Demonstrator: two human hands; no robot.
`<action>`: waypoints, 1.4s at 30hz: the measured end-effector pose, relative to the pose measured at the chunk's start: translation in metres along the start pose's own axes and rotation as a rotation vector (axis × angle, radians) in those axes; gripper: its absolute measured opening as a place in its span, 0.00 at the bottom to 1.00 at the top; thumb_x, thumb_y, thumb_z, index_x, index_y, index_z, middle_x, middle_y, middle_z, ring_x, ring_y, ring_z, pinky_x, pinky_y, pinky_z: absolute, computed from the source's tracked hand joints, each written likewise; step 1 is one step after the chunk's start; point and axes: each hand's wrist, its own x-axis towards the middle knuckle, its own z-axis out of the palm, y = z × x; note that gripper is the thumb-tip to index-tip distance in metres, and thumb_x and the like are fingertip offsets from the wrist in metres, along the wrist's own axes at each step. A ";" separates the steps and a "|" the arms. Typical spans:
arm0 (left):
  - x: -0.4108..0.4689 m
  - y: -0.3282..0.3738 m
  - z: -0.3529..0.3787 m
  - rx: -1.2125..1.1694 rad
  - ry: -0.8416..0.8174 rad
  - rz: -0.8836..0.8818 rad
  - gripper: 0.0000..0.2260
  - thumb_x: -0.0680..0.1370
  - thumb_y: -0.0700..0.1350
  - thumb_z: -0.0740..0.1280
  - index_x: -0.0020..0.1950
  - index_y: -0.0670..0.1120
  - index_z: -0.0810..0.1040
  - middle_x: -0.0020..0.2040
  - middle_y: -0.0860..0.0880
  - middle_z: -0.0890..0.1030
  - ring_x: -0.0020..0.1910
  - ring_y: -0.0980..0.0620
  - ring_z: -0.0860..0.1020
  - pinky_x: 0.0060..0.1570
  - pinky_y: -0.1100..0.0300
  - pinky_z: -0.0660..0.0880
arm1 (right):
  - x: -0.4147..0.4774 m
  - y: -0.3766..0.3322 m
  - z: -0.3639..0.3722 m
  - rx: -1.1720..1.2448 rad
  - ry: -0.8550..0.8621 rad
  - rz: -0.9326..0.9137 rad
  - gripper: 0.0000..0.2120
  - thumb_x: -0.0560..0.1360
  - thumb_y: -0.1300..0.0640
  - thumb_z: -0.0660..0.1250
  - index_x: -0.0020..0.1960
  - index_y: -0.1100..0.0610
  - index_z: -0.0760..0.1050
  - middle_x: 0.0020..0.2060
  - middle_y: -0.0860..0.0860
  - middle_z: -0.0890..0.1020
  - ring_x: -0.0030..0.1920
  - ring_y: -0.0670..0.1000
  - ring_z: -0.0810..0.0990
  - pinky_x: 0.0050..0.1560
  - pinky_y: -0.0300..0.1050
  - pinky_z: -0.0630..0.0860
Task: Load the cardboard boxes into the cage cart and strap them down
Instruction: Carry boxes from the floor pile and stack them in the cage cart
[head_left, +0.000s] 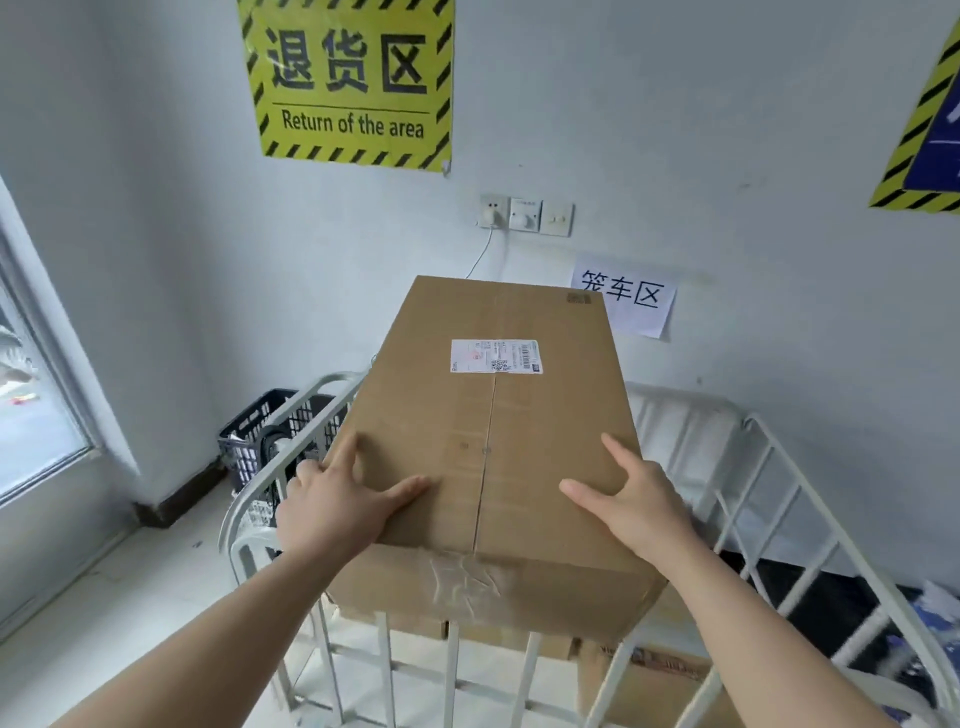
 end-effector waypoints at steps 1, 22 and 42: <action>0.013 0.001 0.004 0.003 0.000 -0.013 0.50 0.52 0.84 0.53 0.68 0.61 0.60 0.60 0.42 0.72 0.61 0.41 0.72 0.57 0.49 0.72 | 0.018 -0.002 0.006 -0.001 -0.012 -0.007 0.43 0.63 0.32 0.70 0.74 0.38 0.57 0.69 0.48 0.67 0.63 0.52 0.74 0.57 0.47 0.73; 0.298 -0.024 0.132 0.227 -0.249 -0.079 0.50 0.52 0.84 0.50 0.69 0.63 0.58 0.62 0.42 0.72 0.63 0.41 0.71 0.60 0.49 0.70 | 0.268 0.015 0.197 0.102 -0.191 0.240 0.42 0.64 0.35 0.73 0.74 0.39 0.58 0.71 0.45 0.65 0.67 0.50 0.70 0.52 0.42 0.68; 0.400 -0.114 0.331 0.452 -0.388 -0.143 0.46 0.59 0.81 0.57 0.72 0.62 0.57 0.63 0.42 0.70 0.62 0.41 0.71 0.57 0.49 0.71 | 0.354 0.153 0.401 0.162 -0.370 0.462 0.42 0.64 0.35 0.72 0.73 0.38 0.59 0.69 0.46 0.66 0.64 0.47 0.69 0.57 0.43 0.68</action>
